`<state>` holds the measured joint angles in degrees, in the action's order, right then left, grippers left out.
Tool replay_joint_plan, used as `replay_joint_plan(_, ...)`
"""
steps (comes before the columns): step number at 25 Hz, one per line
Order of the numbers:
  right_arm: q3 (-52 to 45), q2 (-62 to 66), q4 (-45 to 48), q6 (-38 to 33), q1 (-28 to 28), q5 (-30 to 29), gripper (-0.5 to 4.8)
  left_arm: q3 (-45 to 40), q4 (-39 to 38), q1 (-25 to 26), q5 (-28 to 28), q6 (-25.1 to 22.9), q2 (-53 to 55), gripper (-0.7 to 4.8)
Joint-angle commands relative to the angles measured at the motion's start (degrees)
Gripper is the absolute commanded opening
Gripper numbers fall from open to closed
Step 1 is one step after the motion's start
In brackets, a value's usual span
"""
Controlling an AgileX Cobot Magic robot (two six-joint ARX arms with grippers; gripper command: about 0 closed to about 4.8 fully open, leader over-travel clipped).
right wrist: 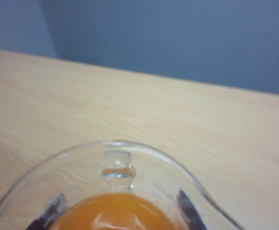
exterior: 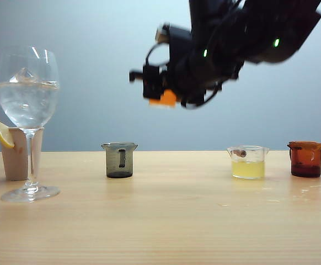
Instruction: Pick up the second measuring cup from the left, pour the orange juice inside into the goblet, and finally put the measuring cup back in its original place.
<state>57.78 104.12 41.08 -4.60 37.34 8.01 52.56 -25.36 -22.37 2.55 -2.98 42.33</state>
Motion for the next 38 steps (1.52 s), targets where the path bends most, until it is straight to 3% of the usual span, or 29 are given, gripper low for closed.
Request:
replay_joint_plan(1, 0.35, -3.65, 0.68, 0.17, 0.31, -1.09, 1.56, 0.20, 0.59, 0.07, 0.13, -0.02, -0.13, -0.03)
replay_joint_plan(9, 7.65, -8.00, -13.57, 0.17, 0.26, -8.87, 1.56, 0.20, 0.59, 0.07, 0.13, -0.02, -0.13, -0.03)
replay_joint_plan(20, 13.97, -8.00, -15.23, 0.35, 0.31, -11.19, 1.56, 0.13, -0.83, 0.04, 0.04, -0.02, -0.98, -0.03)
replay_joint_plan(28, 14.29, -6.80, -15.69, 0.39, 2.10, -11.80, 1.56, 0.15, -18.56, 0.07, 0.22, -0.02, -11.15, -0.03)
replay_joint_plan(38, 20.22, -0.68, -16.48, 3.96, 6.45, -12.26, 1.56, 0.17, -18.29, 0.07, 0.07, -0.02, -14.99, -0.03)
